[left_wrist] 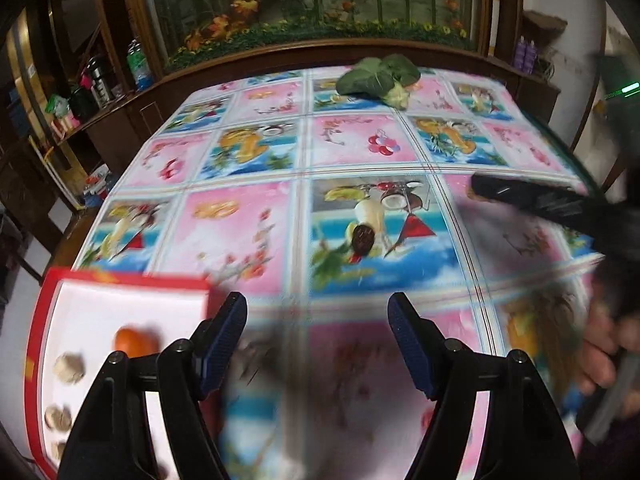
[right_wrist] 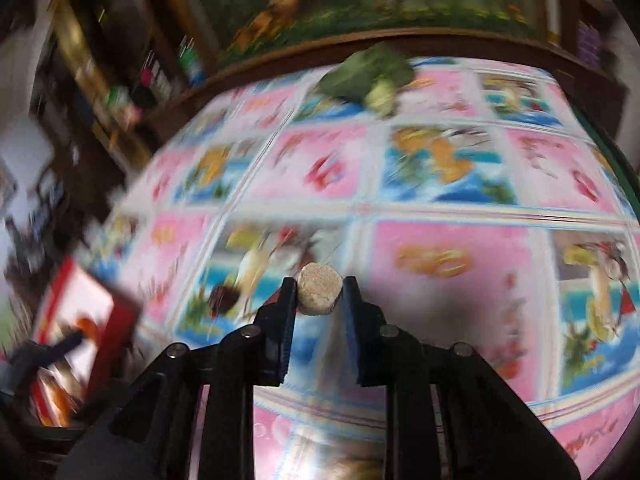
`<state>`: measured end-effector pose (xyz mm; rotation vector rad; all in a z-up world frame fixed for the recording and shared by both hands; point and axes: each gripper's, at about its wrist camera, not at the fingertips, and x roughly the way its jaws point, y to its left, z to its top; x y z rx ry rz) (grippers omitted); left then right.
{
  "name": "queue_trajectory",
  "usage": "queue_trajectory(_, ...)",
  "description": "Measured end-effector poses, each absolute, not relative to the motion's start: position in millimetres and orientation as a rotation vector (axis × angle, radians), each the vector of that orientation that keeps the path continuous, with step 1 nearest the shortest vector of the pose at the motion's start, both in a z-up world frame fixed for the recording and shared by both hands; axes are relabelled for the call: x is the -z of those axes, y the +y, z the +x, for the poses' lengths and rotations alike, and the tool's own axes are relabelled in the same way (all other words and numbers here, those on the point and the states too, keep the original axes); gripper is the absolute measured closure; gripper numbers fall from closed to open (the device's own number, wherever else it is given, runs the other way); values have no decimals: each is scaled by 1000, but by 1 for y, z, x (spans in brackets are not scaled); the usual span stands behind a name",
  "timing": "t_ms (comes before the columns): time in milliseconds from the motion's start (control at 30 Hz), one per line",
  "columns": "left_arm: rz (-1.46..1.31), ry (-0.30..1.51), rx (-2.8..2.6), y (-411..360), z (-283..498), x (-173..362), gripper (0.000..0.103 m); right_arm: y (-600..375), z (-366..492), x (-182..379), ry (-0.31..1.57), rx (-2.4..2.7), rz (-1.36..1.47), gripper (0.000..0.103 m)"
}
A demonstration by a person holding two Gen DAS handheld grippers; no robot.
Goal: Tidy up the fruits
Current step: 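Grasp a pale cube with the right gripper while the left gripper grasps a red date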
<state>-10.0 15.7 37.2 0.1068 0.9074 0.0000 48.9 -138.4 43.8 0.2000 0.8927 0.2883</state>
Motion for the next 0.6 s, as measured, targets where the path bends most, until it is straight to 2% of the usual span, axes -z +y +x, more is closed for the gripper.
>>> queue_trajectory(167, 117, 942, 7, 2, 26, -18, 32, -155, 42, -62, 834, -273, 300, 78)
queue_trajectory(267, 93, 971, 9, 3, 42, -9, 48, -159, 41, -67, 815, -282, 333, 78)
queue_trajectory(433, 60, 971, 27, 1, 49, -1, 49, -165, 44, -68, 813, -280, 370, 78)
queue_trajectory(500, 48, 972, 48, -1, 51, -1, 61, -167, 45, -67, 815, -280, 387, 78)
queue_trajectory(567, 61, 960, 57, -4, 51, -1, 63, -167, 45, -67, 814, -276, 389, 78)
queue_trajectory(600, 73, 946, 62, -7, 49, 0, 68, -167, 45, -67, 813, -272, 388, 78)
